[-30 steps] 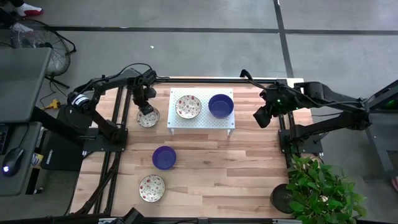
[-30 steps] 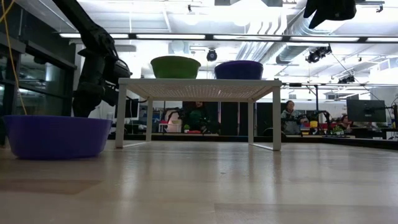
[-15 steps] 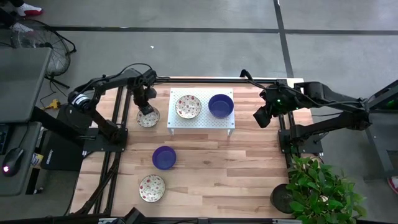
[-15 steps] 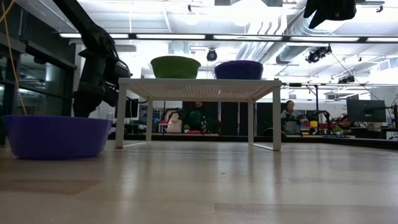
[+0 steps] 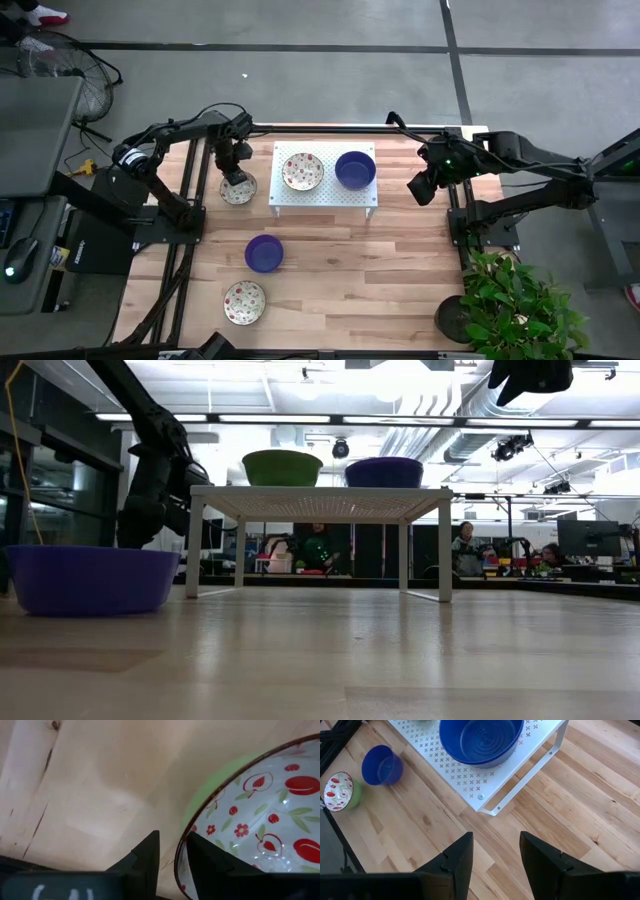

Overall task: Pick & Place Mini bowls
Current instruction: Stack the top white patterned bowl on top of the white patterned bowl on the shelf

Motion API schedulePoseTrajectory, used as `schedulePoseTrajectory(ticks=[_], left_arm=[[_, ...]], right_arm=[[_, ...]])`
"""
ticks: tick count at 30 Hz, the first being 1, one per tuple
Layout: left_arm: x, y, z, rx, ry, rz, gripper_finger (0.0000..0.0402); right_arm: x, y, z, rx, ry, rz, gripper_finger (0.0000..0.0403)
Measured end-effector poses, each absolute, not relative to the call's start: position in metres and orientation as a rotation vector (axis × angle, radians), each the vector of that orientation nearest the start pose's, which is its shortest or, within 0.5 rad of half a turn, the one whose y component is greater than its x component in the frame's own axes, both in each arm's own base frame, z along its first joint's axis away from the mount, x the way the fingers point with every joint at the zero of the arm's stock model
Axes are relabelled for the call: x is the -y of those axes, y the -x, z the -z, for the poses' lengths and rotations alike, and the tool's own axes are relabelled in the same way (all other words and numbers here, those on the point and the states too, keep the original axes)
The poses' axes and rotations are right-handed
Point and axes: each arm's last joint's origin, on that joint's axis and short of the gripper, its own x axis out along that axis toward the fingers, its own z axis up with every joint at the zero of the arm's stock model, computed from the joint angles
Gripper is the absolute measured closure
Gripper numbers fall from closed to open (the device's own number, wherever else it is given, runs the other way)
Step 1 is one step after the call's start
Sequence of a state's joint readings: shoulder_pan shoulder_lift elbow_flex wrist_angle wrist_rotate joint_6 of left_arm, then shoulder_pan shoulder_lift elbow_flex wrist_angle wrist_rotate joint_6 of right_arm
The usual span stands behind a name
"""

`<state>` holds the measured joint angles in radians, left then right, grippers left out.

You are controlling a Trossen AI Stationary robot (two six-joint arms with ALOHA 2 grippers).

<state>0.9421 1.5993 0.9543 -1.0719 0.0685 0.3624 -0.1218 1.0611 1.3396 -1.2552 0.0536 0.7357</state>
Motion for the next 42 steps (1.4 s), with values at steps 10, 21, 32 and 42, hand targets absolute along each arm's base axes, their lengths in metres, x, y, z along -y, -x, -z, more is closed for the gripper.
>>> schedulePoseTrajectory(ticks=[10,21,32,42], left_arm=[[-0.196,-0.146,-0.174,-1.576,0.582,-0.301,0.0388],[-0.193,-0.146,-0.176,-1.549,0.591,-0.217,0.0398],[-0.197,-0.149,-0.205,-1.571,0.570,-0.159,0.0398],[-0.207,-0.155,-0.261,-1.578,0.534,-0.180,0.0398]], right_arm=[[0.021,-0.163,-0.379,-0.875,-0.705,0.512,0.0254],[0.021,-0.163,-0.379,-0.877,-0.707,0.508,0.0254],[0.021,-0.163,-0.379,-0.880,-0.705,0.501,0.0254],[0.020,-0.163,-0.379,-0.890,-0.708,0.475,0.0254]])
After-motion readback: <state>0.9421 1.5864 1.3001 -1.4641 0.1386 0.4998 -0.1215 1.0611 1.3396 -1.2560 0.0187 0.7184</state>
